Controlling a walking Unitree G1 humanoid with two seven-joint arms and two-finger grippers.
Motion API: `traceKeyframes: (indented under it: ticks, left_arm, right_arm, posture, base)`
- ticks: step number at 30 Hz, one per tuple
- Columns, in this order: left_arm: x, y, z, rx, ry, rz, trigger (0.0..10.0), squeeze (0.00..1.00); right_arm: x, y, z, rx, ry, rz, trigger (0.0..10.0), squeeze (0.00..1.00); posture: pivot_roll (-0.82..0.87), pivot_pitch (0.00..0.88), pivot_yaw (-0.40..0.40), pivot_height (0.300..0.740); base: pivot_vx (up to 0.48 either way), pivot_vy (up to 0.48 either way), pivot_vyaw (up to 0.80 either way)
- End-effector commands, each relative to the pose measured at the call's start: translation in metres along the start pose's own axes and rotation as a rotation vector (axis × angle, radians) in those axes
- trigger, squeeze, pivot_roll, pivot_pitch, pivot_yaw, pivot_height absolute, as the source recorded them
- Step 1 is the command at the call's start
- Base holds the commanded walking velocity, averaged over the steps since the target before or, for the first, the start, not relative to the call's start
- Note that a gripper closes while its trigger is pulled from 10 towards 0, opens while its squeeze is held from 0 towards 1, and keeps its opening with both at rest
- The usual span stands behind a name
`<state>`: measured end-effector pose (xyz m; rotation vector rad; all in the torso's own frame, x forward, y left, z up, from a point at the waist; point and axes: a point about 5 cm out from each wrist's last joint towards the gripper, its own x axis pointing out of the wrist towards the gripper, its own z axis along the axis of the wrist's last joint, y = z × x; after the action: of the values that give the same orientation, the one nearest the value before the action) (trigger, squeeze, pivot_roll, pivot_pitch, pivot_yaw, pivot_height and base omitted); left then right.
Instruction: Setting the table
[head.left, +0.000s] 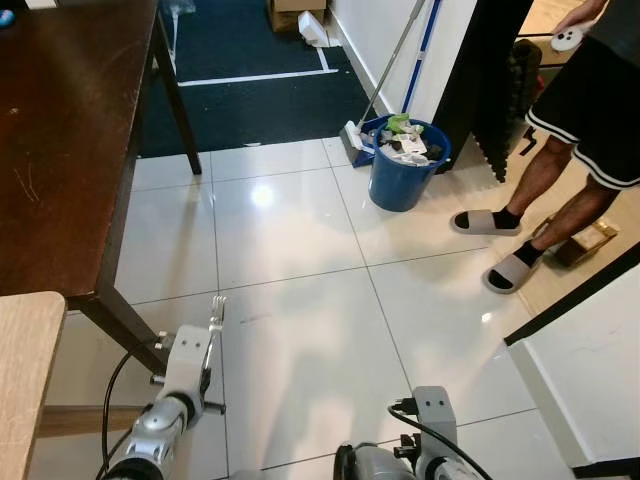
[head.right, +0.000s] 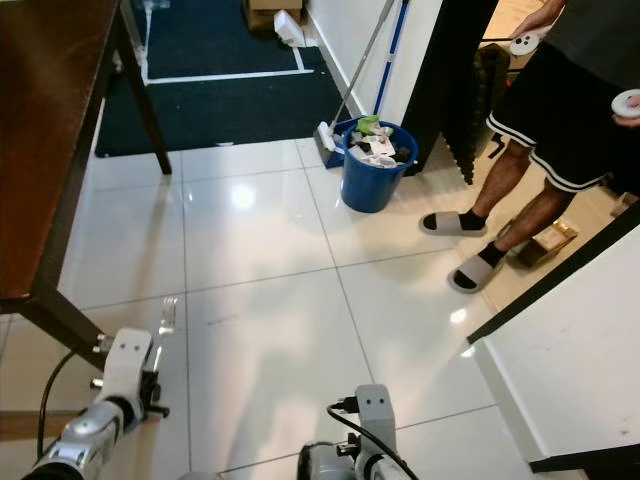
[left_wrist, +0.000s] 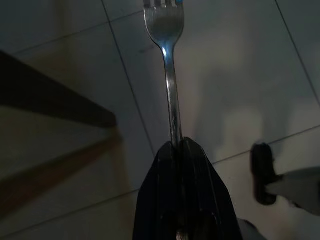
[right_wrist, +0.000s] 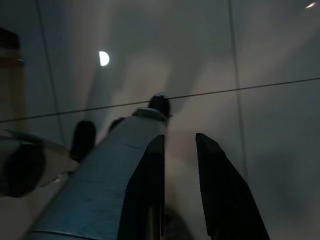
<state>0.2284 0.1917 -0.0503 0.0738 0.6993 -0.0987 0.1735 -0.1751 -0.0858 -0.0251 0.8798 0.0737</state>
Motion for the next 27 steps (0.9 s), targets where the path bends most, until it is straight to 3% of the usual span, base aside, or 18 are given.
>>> traceKeyframes:
  ticks: [1, 5, 8, 15, 21, 27]
  left_arm:
    - [-0.001, -0.004, -0.006, -0.023, 0.006, 0.005, 10.0, 0.0]
    - [0.0, -0.017, -0.005, -0.052, -0.017, 0.019, 10.0, 0.0]
    - [0.002, -0.018, -0.001, -0.056, -0.036, 0.015, 10.0, 0.0]
    - [0.006, -0.014, 0.019, -0.039, -0.082, -0.028, 10.0, 0.0]
    - [0.006, -0.006, 0.021, -0.052, -0.083, -0.035, 10.0, 0.0]
    - [0.005, -0.007, 0.015, -0.078, -0.071, -0.032, 10.0, 0.0]
  right_arm:
    - [-0.002, -0.005, -0.004, -0.018, 0.02, -0.001, 10.0, 0.0]
    - [-0.002, -0.02, 0.004, -0.058, 0.013, -0.013, 10.0, 0.0]
    - [-0.002, -0.022, 0.006, -0.058, 0.01, -0.017, 10.0, 0.0]
    - [0.0, -0.012, 0.006, 0.03, -0.018, -0.043, 10.0, 0.0]
    - [0.0, -0.001, 0.002, 0.059, -0.016, -0.034, 10.0, 0.0]
    - [0.0, -0.004, 0.004, 0.043, -0.023, -0.028, 10.0, 0.0]
  posture:
    - [0.08, 0.103, -0.058, 0.74]
    - [0.07, 0.1, -0.074, 0.74]
    - [0.07, 0.092, -0.057, 0.74]
    - [0.08, 0.072, 0.038, 0.74]
    - [0.07, 0.065, 0.038, 0.74]
    - [0.07, 0.067, 0.022, 0.74]
  base:
    - [0.0, 0.0, 0.0]
    - [0.0, 0.0, 0.0]
    - [0.0, 0.0, 0.0]
    - [0.0, 0.0, 0.0]
    - [0.0, 0.0, 0.0]
    - [0.0, 0.0, 0.0]
